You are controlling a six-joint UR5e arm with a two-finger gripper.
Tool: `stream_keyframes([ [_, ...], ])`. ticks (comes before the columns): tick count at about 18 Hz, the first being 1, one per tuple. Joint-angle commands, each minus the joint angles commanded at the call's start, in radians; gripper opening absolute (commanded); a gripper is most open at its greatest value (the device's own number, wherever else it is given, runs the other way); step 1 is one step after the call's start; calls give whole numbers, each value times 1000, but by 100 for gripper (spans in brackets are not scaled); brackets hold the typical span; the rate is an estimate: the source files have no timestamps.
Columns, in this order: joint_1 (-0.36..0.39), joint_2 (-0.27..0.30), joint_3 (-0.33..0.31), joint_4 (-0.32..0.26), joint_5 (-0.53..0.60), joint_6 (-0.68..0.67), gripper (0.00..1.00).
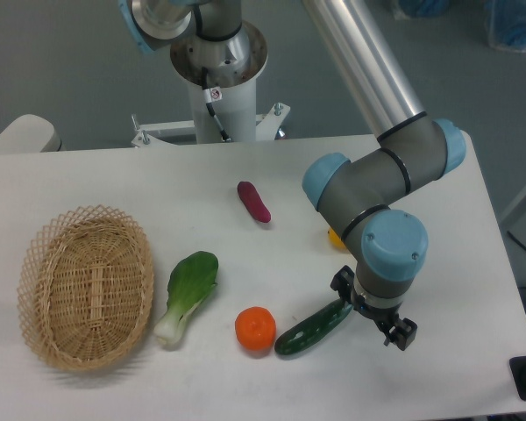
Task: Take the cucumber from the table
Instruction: 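Lower the open gripper down onto the green cucumber, then close the gripper around the cucumber's middle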
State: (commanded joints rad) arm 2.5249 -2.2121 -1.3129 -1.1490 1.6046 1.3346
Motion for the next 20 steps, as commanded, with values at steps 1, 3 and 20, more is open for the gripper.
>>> stream_keyframes([
  [1, -8, 3, -12, 0, -2, -2, 100],
  [3, -28, 3, -29, 3, -6, -21, 100],
  [20, -104, -92, -5, 74, 5, -144, 100],
])
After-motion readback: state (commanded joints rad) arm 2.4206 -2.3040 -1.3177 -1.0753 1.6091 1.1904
